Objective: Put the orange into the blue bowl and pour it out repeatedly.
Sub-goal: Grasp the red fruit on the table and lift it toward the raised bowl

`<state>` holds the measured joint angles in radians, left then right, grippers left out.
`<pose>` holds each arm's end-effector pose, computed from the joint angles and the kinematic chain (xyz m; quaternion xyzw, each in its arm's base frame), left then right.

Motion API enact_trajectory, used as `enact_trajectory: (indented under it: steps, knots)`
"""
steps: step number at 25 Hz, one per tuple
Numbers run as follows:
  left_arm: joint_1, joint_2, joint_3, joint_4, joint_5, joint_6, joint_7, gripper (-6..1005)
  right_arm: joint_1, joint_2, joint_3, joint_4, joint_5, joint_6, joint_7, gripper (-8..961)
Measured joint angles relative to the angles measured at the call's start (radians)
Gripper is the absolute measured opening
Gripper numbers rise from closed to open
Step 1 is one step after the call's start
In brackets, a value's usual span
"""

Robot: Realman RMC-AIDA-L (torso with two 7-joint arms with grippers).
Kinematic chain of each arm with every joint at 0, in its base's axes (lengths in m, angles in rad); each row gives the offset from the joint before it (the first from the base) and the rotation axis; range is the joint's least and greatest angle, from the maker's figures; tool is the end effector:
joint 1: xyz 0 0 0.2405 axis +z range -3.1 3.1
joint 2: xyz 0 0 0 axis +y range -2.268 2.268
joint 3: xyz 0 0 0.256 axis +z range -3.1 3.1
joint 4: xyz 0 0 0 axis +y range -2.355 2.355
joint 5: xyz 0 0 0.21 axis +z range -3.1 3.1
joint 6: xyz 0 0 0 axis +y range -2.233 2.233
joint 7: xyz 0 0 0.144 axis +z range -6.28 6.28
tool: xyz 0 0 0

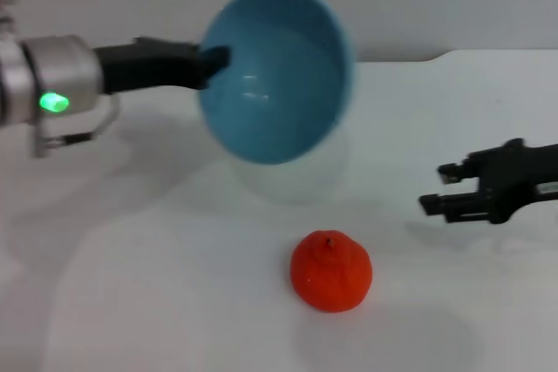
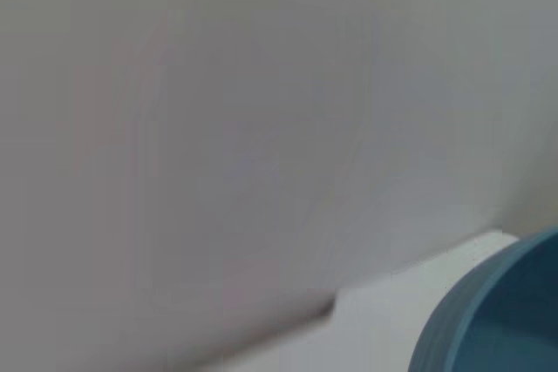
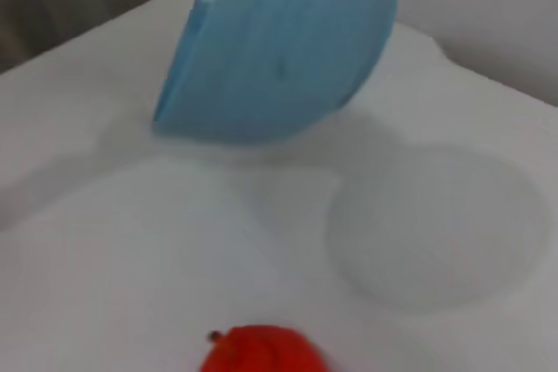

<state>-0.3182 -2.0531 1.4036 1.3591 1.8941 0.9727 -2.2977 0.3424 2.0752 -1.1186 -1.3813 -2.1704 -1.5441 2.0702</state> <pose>-0.1780 0.3656 0.0185 -0.8832 -0.3357 -0.2013 0.2584 0.2239 0.3209 0.0397 -0.9498 0.2705 0.0380 0.1524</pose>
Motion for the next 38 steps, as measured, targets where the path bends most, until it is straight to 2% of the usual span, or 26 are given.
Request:
enact_trajectory:
  steps: [1,2,3,6,9,13,18,28,35,38]
  knots:
    - [-0.051,0.002,-0.136,-0.015,0.114,0.162,-0.145,-1,0.005,0.001,-0.052,0.0,0.011,0.025,-0.024,533]
    - [-0.071,0.002,-0.195,-0.015,0.172,0.238,-0.201,-1,0.008,0.001,-0.082,0.001,0.014,0.042,-0.028,532]
    - [-0.071,0.002,-0.195,-0.015,0.172,0.238,-0.201,-1,0.008,0.001,-0.082,0.001,0.014,0.042,-0.028,532]
    - [-0.105,0.002,-0.33,0.013,0.314,0.42,-0.269,-1,0.021,0.002,-0.17,0.015,0.016,0.097,-0.027,530]
    - [-0.108,0.004,-0.385,0.05,0.385,0.514,-0.301,-1,0.043,0.002,-0.263,0.045,0.017,0.156,-0.024,529]
    - [-0.104,0.008,-0.399,0.096,0.516,0.587,-0.355,-1,0.08,0.0,-0.389,0.09,0.024,0.22,-0.019,527]
    - [-0.105,0.003,-0.4,0.124,0.608,0.656,-0.372,-1,0.092,0.001,-0.442,0.109,0.027,0.261,-0.015,525]
    - [-0.116,-0.002,-0.384,0.134,0.604,0.67,-0.366,-1,0.131,0.002,-0.53,0.263,0.037,0.362,-0.007,520]
    - [-0.125,-0.003,-0.341,0.16,0.604,0.671,-0.373,-1,0.132,0.002,-0.549,0.28,0.038,0.399,0.001,517]
    - [-0.132,-0.004,-0.323,0.159,0.603,0.672,-0.373,-1,0.128,0.001,-0.544,0.275,0.038,0.4,0.001,405]
